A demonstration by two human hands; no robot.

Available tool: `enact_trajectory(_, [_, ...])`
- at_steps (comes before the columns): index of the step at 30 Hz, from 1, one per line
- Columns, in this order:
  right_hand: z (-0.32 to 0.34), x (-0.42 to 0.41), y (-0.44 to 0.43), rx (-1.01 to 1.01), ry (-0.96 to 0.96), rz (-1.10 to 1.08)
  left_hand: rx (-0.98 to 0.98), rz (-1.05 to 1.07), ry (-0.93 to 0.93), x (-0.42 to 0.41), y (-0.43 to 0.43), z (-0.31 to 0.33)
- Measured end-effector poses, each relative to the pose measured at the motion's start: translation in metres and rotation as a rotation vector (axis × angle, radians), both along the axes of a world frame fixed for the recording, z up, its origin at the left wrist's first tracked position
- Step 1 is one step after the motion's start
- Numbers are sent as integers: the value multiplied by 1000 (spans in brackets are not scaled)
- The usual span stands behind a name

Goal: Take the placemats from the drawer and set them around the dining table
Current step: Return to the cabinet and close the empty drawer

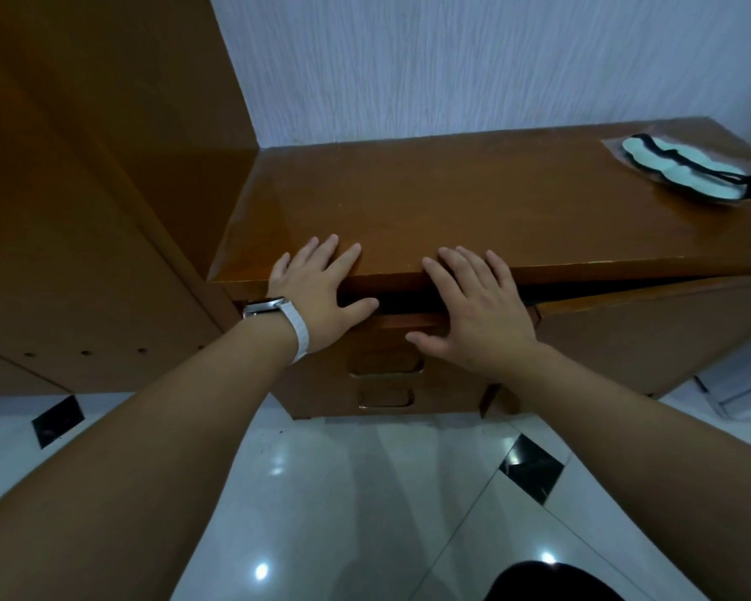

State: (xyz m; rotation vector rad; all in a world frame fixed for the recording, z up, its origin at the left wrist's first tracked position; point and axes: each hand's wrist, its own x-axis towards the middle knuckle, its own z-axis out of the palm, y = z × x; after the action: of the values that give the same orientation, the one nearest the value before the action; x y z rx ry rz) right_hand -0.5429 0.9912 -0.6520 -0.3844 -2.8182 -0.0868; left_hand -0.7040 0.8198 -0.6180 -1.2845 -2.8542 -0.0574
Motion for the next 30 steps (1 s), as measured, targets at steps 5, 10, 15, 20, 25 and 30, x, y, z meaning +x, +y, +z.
enact_trajectory(5, [3,-16,10,47,11,-22,14,-19,67,-1,-1,-7])
enact_trajectory(10, [-2,-26,6,70,82,-76,49,-30,116,-3,-2,-15])
enact_trajectory(15, [-4,-29,5,81,129,-95,35,-32,127,-3,-1,-14])
enact_trajectory(20, [-5,-29,4,87,134,-107,43,-27,127,-3,-1,-15])
enact_trajectory(25, [0,-27,1,69,73,-119,22,-20,104,-2,0,-10])
enact_trajectory(30, [31,-14,-10,-69,-108,-93,-35,-34,-56,2,-5,13])
